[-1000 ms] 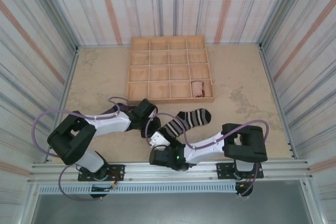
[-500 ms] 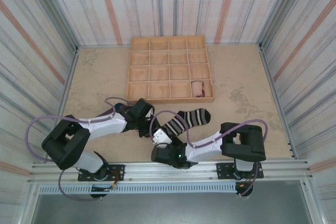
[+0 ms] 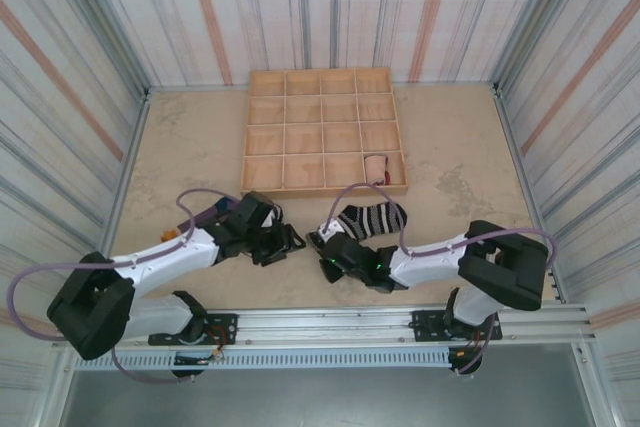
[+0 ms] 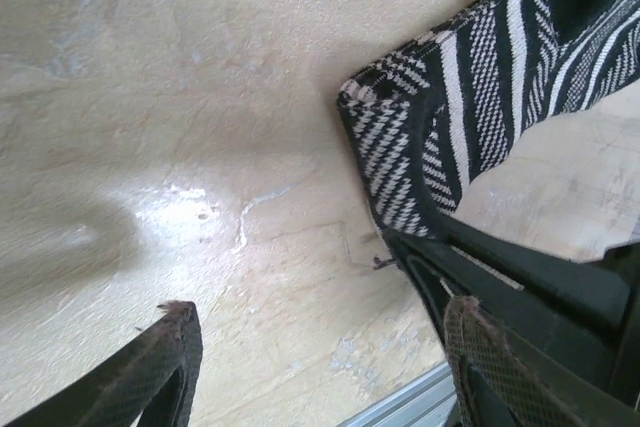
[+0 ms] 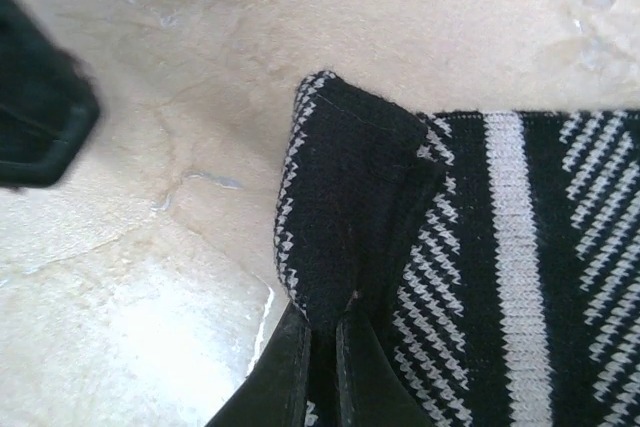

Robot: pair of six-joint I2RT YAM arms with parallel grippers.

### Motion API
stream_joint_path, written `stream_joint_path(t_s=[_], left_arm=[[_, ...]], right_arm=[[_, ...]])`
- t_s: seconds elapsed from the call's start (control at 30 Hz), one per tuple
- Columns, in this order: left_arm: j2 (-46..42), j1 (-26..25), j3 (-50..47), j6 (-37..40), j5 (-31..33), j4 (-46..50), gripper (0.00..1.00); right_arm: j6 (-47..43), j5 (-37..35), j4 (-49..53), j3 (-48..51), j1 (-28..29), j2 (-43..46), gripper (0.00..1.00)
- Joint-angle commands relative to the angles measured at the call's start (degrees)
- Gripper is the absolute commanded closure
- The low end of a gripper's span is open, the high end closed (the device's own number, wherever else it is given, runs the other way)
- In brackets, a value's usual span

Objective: Roll the socks

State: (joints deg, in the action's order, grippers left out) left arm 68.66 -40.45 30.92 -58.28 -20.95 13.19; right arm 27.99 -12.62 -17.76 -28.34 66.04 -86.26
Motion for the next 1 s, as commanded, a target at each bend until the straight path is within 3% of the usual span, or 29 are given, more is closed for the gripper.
stream_joint_path(t_s=[0.0, 0.27, 0.6, 0.83, 0.97], left_arm=[[-2.6, 0.5, -1.4, 0.2, 1.7, -0.9, 0.34], [-1.7, 0.4, -2.0, -0.4, 1.4, -5.1, 0.36], [3.6, -2.5, 1.8, 1.2, 4.7, -7.1, 0.39], [9.7, -4.3, 5.3, 1.8, 4.6, -9.0, 0.44], [11.5, -5.0, 6.4, 1.9, 5.3, -10.0, 0.44]], right_arm=[[4.9, 14.4, -2.3, 4.8, -4.8, 2.6, 1.0], [14.0, 32.9, -13.8, 11.0, -17.5, 5.6, 1.0], [23.8, 41.7, -21.3, 15.0, -28.2, -0.1, 1.0], [27.6, 43.2, -27.3, 18.2, -33.7, -3.2, 1.0], [27.8, 44.1, -24.7, 18.3, -36.0, -3.7, 1.0]])
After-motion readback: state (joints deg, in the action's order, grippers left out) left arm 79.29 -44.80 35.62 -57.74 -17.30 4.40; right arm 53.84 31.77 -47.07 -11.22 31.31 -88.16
